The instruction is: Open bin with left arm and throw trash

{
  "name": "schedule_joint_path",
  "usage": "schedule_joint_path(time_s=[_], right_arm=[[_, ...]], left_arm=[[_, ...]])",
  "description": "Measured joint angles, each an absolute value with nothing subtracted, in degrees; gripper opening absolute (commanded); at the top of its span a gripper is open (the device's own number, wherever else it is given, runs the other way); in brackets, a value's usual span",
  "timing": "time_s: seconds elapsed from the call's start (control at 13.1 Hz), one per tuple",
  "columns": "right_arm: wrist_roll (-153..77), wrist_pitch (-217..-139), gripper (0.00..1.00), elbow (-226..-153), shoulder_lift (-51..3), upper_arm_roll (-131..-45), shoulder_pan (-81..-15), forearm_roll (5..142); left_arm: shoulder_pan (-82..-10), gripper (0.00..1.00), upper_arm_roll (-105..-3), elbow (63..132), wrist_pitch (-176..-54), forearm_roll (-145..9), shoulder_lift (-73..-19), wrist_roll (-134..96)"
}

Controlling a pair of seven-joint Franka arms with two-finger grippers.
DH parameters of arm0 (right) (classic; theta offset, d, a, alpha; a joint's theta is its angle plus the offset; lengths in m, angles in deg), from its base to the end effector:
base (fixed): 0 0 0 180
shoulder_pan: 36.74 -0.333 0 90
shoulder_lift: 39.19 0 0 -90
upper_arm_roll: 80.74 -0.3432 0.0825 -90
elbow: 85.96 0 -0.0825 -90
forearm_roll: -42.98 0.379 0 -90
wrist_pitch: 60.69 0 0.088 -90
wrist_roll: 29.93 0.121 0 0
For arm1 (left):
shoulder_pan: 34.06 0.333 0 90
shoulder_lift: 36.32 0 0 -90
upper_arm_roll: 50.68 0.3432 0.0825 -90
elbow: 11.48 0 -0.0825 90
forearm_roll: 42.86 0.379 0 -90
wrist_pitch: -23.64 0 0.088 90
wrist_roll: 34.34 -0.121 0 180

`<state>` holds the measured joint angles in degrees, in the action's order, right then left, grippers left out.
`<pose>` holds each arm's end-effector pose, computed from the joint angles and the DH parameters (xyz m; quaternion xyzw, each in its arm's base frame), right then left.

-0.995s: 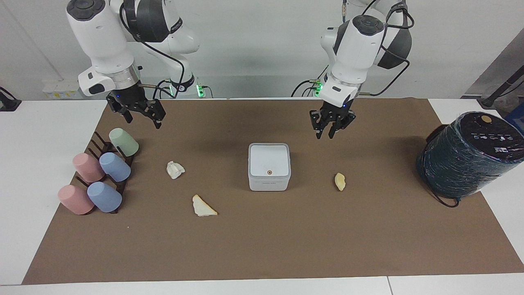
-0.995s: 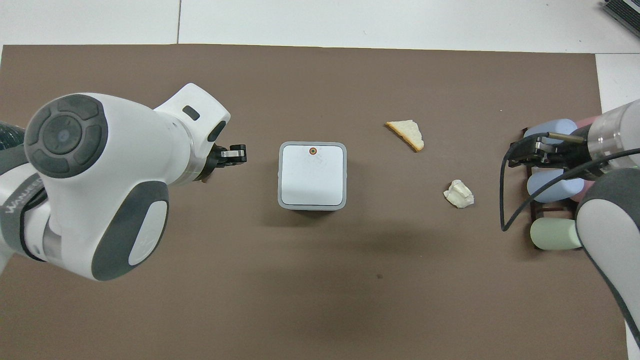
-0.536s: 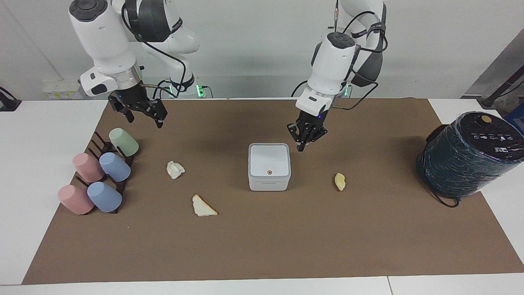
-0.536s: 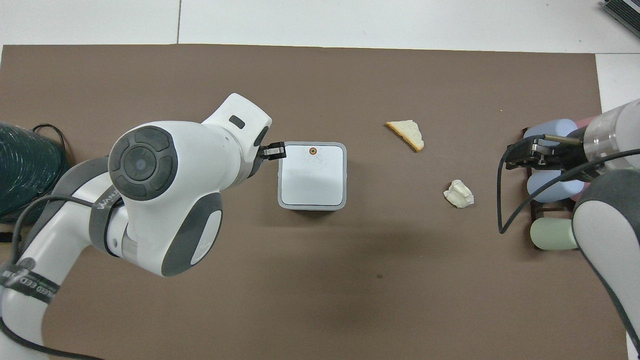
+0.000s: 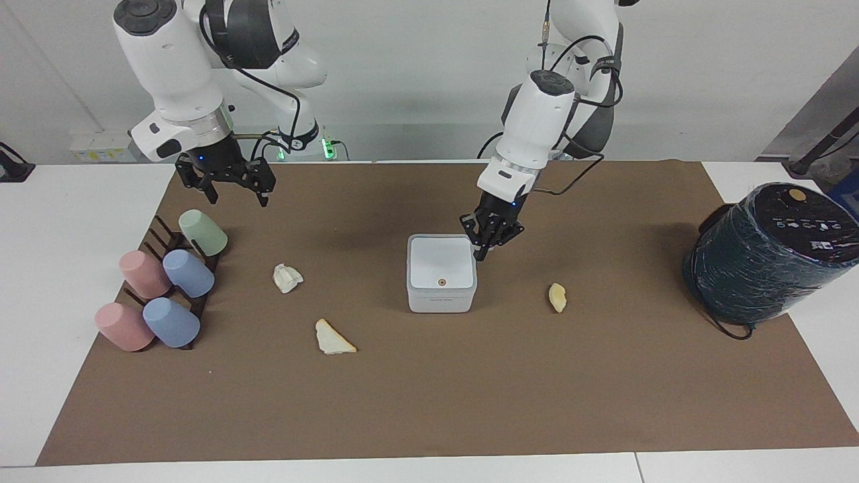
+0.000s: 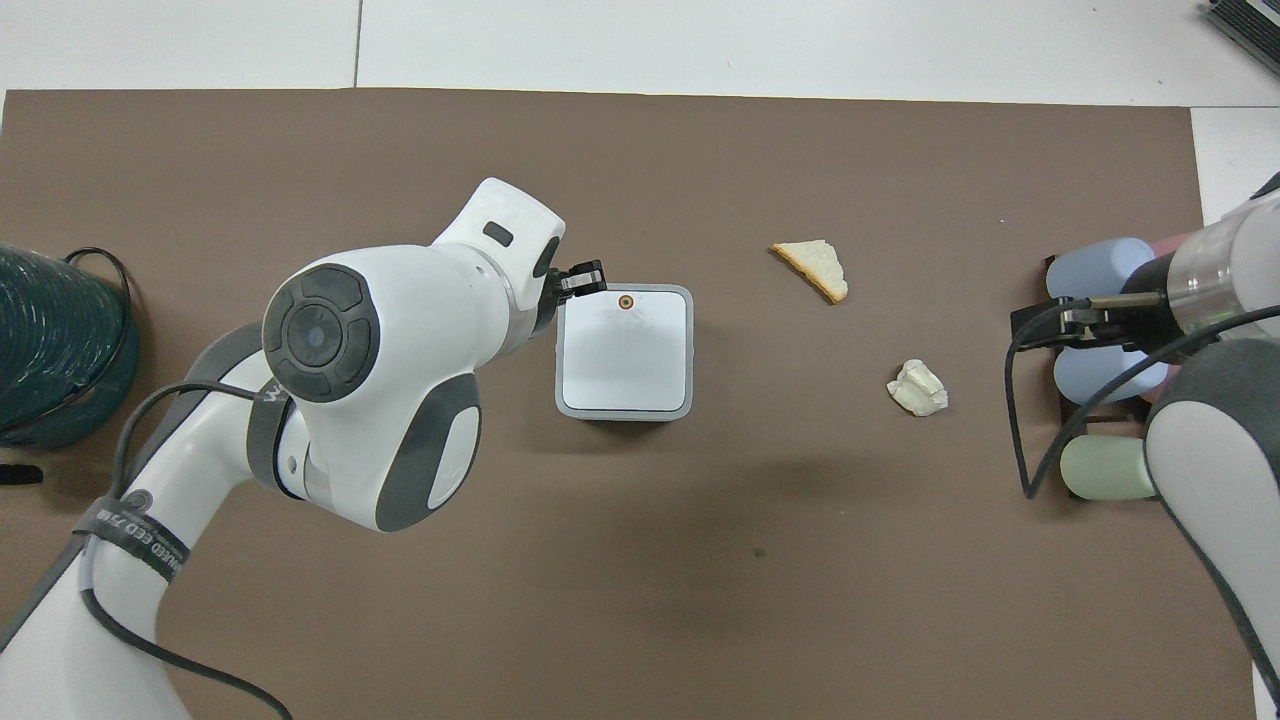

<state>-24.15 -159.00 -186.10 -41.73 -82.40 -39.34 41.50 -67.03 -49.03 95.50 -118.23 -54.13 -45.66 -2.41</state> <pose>0.5420 0.0379 0.5913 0.9998 -0.0115 0.0073 0.0128 0.5499 -0.3371 0.4931 0.9704 0.0664 0.1487 0.1785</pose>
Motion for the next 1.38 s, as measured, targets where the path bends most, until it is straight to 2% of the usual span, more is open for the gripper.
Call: schedule_joint_path(time_s=[0.92, 1.07, 1.38], right_arm=[[-24.15, -159.33, 1.00, -186.37, -41.75, -82.10, -38.92, 41.50], [-24.15, -162.98, 1.00, -188.89, -41.91, -82.00, -38.41, 41.50], [-24.19, -175.56, 1.00, -198.48, -41.65, -81.91, -37.86, 41.50]], left_arm=[[-70.33, 0.03, -49.00, 95.68, -125.22, -54.33, -52.52, -0.24], [-70.75, 0.03, -48.95, 95.68, -126.50, -54.33, -53.49, -0.24], [-71.18, 0.04, -48.69, 95.72, -126.67, -54.33, -53.59, -0.28]])
